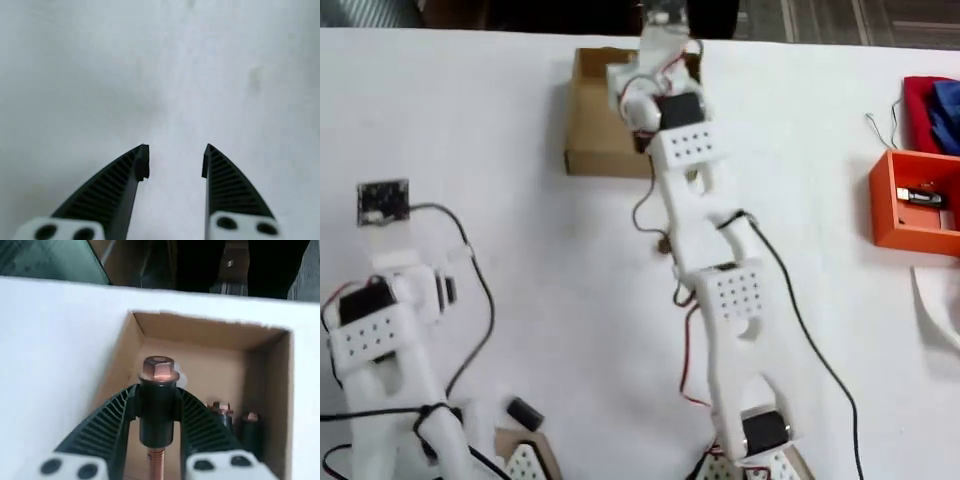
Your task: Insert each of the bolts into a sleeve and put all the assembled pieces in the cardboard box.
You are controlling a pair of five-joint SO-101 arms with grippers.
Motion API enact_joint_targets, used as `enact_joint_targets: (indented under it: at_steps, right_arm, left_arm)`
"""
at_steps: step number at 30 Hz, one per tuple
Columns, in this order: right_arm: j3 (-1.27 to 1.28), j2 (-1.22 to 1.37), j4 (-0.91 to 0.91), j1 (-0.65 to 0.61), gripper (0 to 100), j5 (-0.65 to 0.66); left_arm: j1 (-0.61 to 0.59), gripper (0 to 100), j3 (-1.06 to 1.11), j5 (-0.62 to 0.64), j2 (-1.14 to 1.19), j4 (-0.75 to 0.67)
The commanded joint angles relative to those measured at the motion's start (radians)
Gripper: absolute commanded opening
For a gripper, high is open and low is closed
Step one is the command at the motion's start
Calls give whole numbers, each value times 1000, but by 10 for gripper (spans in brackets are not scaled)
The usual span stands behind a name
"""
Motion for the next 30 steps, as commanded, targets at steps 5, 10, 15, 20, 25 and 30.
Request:
enact_joint_targets:
  at_steps: [5,10,15,20,25,30]
  right_arm:
    - [-75,64,-107,-4,20,-9]
    - [-75,97,-136,-10,20,-9]
    - [-75,137,-151,-10,20,-9]
    - [-75,165,-176,-12,20,-9]
    - [-75,182,-171,-15,20,-9]
    - [-75,182,-156,-16,20,-11]
  left_arm:
    - [-5,195,186,-3,-14,-173]
    - [-3,195,236,-3,-14,-224]
    - [-3,195,239,-2,-14,-229]
    - [-3,195,239,-2,-14,-230]
    - [-3,195,239,-2,-14,-232]
    - [-3,195,240,-2,-14,-232]
